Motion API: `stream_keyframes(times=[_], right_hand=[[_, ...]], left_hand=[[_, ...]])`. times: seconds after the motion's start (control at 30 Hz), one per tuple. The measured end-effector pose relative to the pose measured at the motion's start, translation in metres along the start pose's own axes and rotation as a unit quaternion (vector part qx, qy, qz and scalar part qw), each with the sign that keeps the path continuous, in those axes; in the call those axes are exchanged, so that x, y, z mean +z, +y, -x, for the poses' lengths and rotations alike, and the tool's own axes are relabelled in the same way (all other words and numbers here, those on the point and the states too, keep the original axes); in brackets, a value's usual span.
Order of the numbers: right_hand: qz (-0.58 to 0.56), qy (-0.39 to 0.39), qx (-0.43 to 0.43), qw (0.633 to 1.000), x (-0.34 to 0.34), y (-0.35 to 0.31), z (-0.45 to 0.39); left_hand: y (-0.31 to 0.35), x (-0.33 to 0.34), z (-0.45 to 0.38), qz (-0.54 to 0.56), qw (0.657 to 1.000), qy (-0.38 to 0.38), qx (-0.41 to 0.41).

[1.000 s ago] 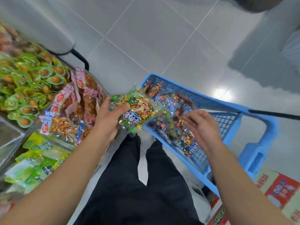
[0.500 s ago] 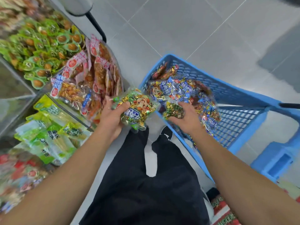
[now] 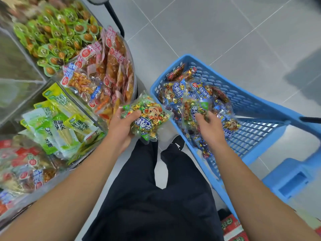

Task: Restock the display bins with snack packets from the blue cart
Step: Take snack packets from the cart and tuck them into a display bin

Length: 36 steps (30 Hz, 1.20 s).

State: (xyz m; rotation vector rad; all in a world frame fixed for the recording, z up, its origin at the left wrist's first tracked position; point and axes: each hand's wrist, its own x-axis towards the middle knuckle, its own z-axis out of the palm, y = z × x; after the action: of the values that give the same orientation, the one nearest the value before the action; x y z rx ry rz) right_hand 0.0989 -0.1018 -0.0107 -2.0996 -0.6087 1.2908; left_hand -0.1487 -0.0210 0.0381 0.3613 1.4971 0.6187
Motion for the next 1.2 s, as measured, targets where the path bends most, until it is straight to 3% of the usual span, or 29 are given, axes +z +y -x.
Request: stream_keyframes(times=[0.1, 0.17, 0.37, 0.53, 0.83, 1.07, 1.2], right_hand=[[-0.192, -0.043, 0.087, 0.977, -0.029, -0.022, 0.026], [-0.266, -0.083, 0.093, 0.956, -0.041, -0.039, 0.042], [-0.174, -0.163, -0.001, 0.971, -0.044, -0.088, 0.093], [-0.103, -0.213, -0.087, 0.968, -0.010, -0.132, 0.138], [-0.114, -0.343, -0.074, 0.929, 0.114, -0.184, 0.224], [-0.112, -0.354, -0.085, 0.925, 0.228, -0.196, 0.301], [-0.056, -0.372, -0.136, 0.917, 0.282, -0.210, 0.335]], left_hand=[[0.009, 0.001, 0.029, 0.025, 0.999, 0.005, 0.018], [0.017, -0.001, 0.051, 0.041, 0.999, 0.013, 0.029], [0.034, -0.031, 0.116, 0.073, 0.993, 0.031, 0.093], [0.029, -0.091, 0.157, 0.172, 0.976, 0.082, 0.108], [0.010, -0.240, 0.210, 0.333, 0.910, 0.181, 0.166], [0.005, -0.364, 0.248, 0.392, 0.877, 0.183, 0.210], [0.013, -0.428, 0.257, 0.406, 0.863, 0.192, 0.233]])
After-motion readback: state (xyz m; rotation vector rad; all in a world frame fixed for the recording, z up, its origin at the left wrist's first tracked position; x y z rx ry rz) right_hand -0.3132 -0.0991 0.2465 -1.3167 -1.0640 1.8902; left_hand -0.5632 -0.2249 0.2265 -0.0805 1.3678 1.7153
